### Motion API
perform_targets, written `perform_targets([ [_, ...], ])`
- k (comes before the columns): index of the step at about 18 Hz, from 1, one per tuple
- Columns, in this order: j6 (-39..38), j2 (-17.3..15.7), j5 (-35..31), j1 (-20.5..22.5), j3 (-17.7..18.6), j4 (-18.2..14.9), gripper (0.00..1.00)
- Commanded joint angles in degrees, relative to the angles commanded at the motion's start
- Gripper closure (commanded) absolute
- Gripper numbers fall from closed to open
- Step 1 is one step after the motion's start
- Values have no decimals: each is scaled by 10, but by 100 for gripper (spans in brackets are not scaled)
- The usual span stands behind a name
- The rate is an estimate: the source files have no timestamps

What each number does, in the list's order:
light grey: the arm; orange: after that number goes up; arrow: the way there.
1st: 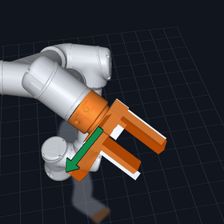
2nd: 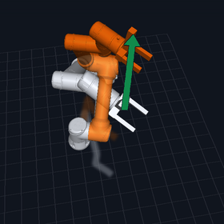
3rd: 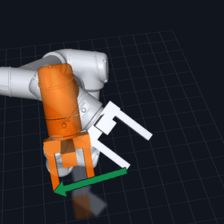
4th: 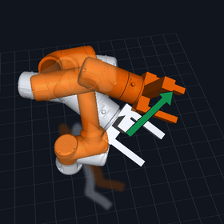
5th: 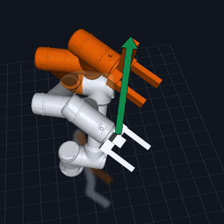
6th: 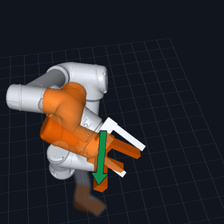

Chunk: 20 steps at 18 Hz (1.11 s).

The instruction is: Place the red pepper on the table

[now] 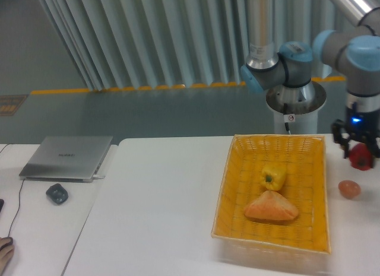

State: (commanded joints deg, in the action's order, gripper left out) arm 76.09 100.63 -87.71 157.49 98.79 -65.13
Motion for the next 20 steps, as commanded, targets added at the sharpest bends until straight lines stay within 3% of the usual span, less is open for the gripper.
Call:
perform_targets([
  [5, 58, 25, 0, 28, -11, 3, 64],
  [14, 112, 79, 0, 54, -11, 72, 63],
  [20, 121, 94, 0, 63, -14, 82, 61],
])
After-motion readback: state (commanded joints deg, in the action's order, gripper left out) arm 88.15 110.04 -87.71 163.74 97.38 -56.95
